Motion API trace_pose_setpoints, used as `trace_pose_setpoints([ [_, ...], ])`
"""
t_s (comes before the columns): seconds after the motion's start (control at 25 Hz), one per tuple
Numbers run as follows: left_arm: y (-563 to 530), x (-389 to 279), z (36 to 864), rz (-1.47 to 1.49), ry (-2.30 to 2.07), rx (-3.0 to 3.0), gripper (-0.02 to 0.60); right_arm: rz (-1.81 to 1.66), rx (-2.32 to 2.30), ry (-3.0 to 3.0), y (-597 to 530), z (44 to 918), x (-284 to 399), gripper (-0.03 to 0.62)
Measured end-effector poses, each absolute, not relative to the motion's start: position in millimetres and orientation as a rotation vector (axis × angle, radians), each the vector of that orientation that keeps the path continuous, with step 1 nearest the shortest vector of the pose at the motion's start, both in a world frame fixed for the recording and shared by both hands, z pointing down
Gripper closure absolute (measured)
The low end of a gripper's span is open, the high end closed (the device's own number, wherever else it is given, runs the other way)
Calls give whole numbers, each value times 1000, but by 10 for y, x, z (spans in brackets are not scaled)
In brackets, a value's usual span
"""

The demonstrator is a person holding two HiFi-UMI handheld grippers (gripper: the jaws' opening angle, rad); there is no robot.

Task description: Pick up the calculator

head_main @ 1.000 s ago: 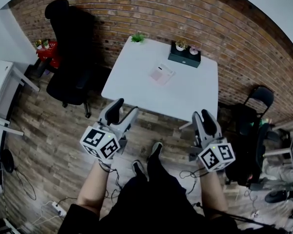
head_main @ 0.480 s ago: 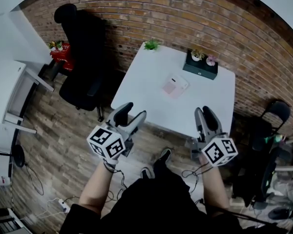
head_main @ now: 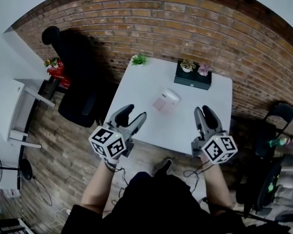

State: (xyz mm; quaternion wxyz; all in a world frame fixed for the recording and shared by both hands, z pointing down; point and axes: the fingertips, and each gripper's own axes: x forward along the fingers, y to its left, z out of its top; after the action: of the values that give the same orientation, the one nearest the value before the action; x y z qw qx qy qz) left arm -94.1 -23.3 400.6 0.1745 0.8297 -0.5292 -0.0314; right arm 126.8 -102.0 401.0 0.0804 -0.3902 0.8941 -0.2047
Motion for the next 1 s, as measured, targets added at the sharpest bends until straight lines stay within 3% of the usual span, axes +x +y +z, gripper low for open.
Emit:
trace_pose_setpoints([
  [0.76,-1298,-1248,4561,27,-1272,2351,330,-758,-1348,2697,-1823,4611,1105,444],
  [1.0,-1609,-1557,4841,71,-1175,2349,330,-1027,-1273,2668,-2042,5197,845,450],
])
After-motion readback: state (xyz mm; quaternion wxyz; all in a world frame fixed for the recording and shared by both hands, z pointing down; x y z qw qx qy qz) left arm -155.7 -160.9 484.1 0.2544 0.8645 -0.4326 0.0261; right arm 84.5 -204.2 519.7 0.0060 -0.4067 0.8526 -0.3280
